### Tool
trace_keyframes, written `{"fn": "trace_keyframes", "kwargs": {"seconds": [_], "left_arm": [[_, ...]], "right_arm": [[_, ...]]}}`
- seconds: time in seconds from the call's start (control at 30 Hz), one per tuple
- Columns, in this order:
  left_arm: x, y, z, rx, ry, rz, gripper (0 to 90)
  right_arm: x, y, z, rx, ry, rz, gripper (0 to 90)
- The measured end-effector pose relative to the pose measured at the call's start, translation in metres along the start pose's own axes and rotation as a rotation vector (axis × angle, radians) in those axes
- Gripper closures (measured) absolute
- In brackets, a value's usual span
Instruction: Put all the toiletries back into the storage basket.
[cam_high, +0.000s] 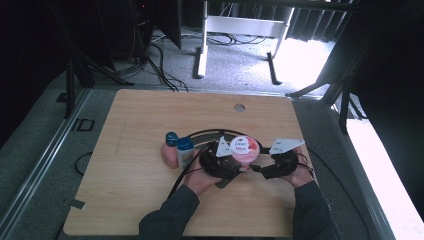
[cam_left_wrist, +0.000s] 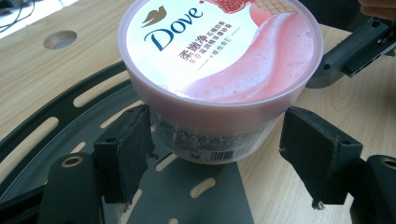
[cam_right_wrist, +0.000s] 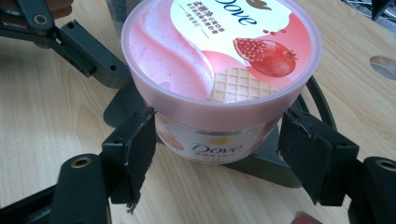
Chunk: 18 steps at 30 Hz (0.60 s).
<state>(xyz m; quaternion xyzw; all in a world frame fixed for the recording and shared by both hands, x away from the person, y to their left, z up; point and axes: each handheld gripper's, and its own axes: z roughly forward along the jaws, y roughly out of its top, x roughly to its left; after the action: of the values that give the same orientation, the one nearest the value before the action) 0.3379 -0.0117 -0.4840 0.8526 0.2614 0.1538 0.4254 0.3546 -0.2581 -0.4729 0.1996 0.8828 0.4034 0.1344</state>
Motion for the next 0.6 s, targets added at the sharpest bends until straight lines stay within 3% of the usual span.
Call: {"fn": "trace_keyframes", "kwargs": {"seconds": [0.33, 0.6], "left_arm": [[0.005, 0.001, 0.008, -0.006, -0.001, -0.017, 25.8], [0.006, 0.003, 0.011, -0.008, 0.017, 0.000, 25.8]], "right_arm": [[-0.009, -0.001, 0.003, 0.004, 0.000, 0.021, 28.4], [-0.014, -0.002, 0.005, 0.006, 0.005, 0.028, 28.6]]}}
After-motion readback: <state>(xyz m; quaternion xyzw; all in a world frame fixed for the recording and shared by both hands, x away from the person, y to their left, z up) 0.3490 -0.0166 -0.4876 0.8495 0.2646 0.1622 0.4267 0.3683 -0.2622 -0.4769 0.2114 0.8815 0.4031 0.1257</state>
